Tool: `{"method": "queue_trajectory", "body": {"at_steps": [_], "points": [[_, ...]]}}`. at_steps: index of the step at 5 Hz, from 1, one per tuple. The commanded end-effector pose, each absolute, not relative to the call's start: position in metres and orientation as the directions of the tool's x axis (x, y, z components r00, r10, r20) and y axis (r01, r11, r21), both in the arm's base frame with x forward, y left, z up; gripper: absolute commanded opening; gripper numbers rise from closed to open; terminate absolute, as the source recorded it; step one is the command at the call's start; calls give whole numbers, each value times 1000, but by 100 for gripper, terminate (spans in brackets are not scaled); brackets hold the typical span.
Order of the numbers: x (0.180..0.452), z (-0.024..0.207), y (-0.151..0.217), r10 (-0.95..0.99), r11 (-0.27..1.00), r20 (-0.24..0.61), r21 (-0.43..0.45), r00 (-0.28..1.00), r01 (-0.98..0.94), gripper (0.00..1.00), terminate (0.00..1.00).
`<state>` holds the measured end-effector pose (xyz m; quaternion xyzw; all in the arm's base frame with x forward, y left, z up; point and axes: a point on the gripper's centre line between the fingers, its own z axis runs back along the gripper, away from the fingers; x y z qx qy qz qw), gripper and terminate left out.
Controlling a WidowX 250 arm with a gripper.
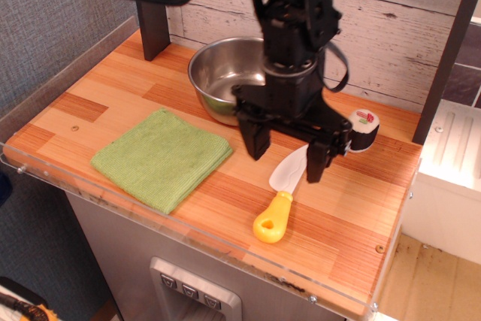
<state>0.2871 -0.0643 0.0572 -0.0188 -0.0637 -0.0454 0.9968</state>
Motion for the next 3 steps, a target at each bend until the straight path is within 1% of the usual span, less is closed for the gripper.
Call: {"method": "queue_trajectory", "body": {"at_steps": [1, 3], "points": [[331, 55, -83, -96, 993, 195, -48, 976, 108, 100, 0], [359, 52, -100, -91, 993, 223, -59, 971, 106, 100, 0]]}}
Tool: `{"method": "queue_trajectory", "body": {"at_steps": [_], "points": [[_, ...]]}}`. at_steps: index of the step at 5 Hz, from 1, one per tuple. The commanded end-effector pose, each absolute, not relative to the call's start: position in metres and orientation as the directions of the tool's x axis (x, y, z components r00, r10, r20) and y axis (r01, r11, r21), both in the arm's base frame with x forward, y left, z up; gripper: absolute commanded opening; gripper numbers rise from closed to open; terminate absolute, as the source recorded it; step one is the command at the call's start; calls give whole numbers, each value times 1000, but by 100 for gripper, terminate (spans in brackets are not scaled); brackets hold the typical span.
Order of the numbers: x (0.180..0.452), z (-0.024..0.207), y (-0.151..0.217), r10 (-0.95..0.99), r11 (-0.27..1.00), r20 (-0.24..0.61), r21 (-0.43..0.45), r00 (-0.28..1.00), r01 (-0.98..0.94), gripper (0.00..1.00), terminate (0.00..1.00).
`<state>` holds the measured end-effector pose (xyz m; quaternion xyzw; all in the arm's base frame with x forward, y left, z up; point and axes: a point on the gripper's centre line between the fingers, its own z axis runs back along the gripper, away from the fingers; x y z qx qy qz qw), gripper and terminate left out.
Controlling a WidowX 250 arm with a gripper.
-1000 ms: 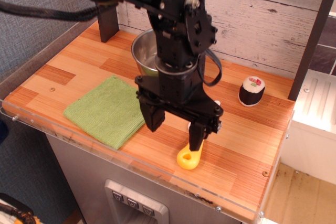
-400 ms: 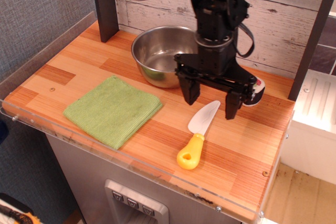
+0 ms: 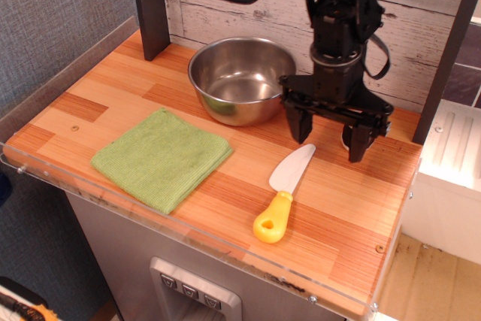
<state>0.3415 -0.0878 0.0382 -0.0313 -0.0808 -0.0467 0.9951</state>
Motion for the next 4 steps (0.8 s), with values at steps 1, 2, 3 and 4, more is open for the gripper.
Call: {"method": "queue_trajectory", "body": {"at_steps": [1, 2, 3, 4], "points": [[372, 46, -107, -87, 993, 225, -55, 970, 102, 100, 0], [383, 39, -115, -93, 993, 222, -45, 971, 105, 100, 0], [394, 28, -119, -105, 993, 205, -23, 973, 112, 100, 0], [396, 21, -118, -106, 993, 192, -25, 976, 112, 0, 0]]}}
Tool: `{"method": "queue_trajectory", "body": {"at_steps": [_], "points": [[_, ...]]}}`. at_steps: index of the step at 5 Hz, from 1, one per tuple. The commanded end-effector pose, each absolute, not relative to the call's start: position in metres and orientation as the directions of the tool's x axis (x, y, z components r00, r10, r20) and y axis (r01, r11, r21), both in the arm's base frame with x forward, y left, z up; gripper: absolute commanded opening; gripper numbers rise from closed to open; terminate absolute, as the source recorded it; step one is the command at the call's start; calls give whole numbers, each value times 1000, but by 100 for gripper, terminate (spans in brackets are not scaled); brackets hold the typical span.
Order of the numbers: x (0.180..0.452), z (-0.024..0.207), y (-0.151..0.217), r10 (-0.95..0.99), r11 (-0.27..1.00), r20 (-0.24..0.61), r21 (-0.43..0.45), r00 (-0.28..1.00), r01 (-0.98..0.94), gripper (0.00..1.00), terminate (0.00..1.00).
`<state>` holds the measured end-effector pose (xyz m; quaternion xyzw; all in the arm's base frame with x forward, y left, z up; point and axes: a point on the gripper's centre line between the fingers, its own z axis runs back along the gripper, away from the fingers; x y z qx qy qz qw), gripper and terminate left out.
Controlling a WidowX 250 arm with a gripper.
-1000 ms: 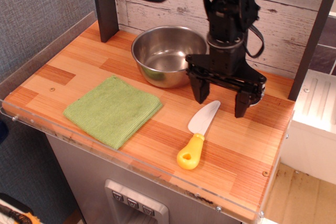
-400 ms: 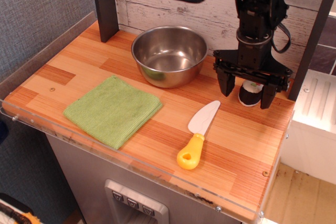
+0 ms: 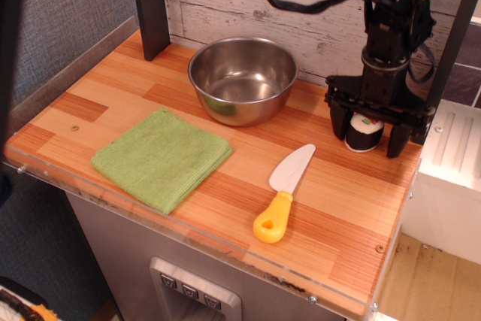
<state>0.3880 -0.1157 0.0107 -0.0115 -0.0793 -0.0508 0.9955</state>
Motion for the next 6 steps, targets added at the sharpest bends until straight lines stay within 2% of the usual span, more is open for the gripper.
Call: {"method": "queue_trajectory", "body": {"at_steps": [1, 3, 4, 5, 6], "points": [[393, 27, -119, -121, 991, 189, -31, 974, 129, 0, 0], [358, 81, -83, -92, 991, 219, -76, 971, 112, 0, 0], [327, 89, -46, -58, 996, 192, -52, 980, 69, 0, 0], [304, 80, -10, -28, 999, 158, -13, 987, 30, 0, 0], [288, 70, 17, -13, 996, 149, 92, 989, -1, 0, 0]]}}
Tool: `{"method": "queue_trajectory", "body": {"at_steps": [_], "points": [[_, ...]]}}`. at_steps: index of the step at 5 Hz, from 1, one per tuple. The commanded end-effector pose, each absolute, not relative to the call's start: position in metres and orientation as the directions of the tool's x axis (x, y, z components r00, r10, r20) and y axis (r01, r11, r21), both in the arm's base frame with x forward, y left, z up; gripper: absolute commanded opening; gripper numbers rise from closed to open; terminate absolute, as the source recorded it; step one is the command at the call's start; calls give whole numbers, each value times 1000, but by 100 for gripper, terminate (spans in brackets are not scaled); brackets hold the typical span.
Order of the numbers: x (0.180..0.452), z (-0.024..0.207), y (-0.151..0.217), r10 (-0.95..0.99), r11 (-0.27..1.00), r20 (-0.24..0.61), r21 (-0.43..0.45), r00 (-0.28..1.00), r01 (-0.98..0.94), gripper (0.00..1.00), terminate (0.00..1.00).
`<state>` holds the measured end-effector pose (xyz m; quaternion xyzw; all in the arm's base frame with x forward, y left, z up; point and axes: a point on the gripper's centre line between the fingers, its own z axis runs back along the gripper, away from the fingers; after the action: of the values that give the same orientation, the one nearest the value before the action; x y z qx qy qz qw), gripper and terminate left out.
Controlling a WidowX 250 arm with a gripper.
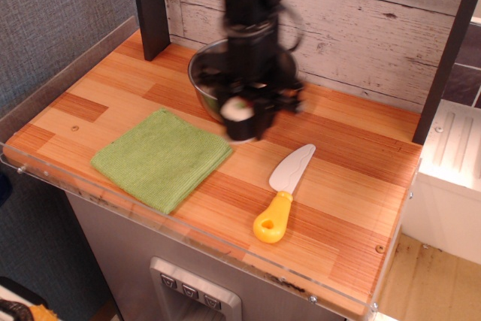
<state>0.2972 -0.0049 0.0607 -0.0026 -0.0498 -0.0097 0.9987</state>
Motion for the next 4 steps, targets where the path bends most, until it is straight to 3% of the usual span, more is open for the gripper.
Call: {"method": "queue_trajectory", "body": {"at_steps": [1, 4], "points": [[281, 59, 39, 9, 990, 184, 139, 983, -35, 0, 0], [278, 51, 64, 62, 987, 176, 135, 982, -87, 0, 0]]}}
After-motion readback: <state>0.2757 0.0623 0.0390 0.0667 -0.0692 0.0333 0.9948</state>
